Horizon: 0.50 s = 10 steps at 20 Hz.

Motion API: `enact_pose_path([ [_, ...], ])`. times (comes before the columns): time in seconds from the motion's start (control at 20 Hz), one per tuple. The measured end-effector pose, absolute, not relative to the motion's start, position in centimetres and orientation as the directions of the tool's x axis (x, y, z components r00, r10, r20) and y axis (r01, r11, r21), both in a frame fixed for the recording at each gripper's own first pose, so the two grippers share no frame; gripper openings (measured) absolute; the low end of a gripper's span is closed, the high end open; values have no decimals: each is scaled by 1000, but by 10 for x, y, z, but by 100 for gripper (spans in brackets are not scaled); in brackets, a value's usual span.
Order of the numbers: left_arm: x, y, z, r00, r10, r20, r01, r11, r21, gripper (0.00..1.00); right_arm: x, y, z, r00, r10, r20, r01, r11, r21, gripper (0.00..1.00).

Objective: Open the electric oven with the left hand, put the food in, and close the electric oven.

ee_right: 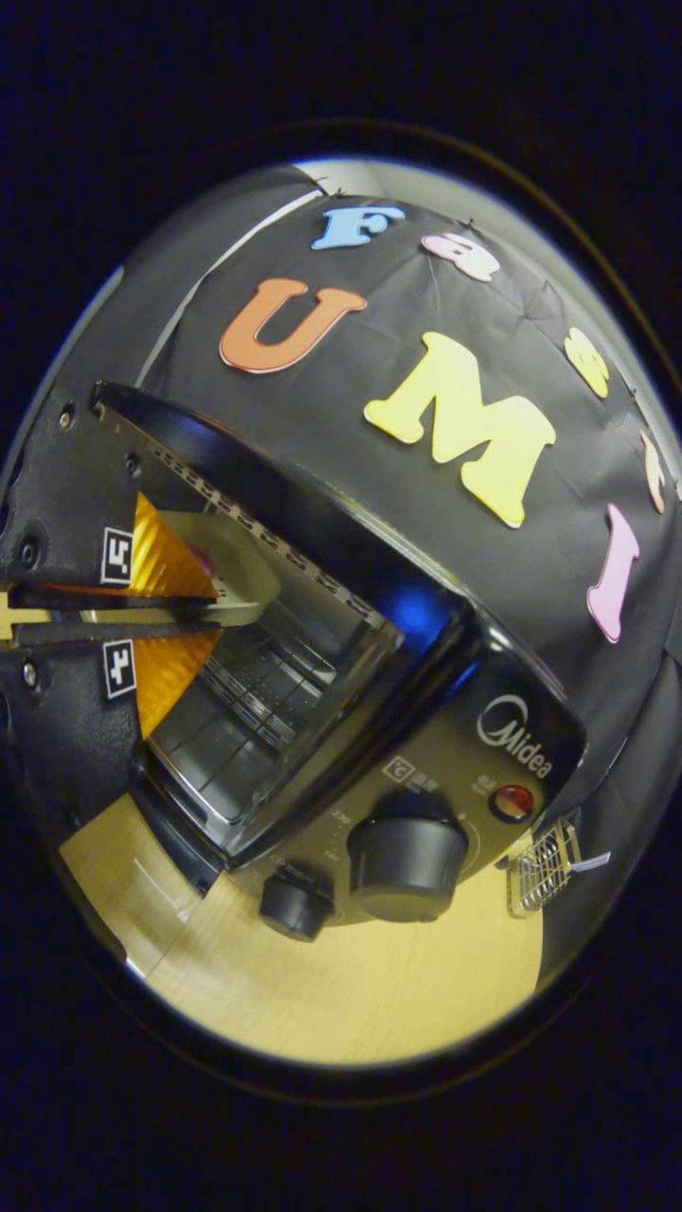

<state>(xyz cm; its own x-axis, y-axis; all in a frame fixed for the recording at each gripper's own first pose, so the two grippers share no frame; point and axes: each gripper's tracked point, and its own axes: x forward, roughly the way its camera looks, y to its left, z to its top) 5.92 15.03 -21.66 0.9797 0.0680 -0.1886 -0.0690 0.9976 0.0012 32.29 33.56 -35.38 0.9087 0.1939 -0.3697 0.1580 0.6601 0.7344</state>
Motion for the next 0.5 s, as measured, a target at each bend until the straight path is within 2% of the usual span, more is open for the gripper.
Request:
enact_pose_path([
  [0.1,57,152,-216,979,74,-188,-73,997,11,94,324,331,-357,908,184,-376,162,673,721,13],
  [0.15,57,152,-217,979,75,-191,-74,997,12,94,325,328,-361,903,174,-392,178,681,711,9],
  [0.2,56,151,-216,979,73,-191,-73,997,11,94,320,330,-364,900,182,-396,175,682,710,10],
  [0.25,54,150,-215,979,73,-189,-72,997,10,94,317,332,-364,897,193,-398,166,687,707,18],
  [0.3,52,150,-213,979,74,-189,-73,997,9,94,314,332,-367,892,195,-408,165,700,695,12],
  [0.5,46,148,-210,980,66,-187,-66,998,6,94,294,334,-366,888,212,-407,129,736,665,19],
])
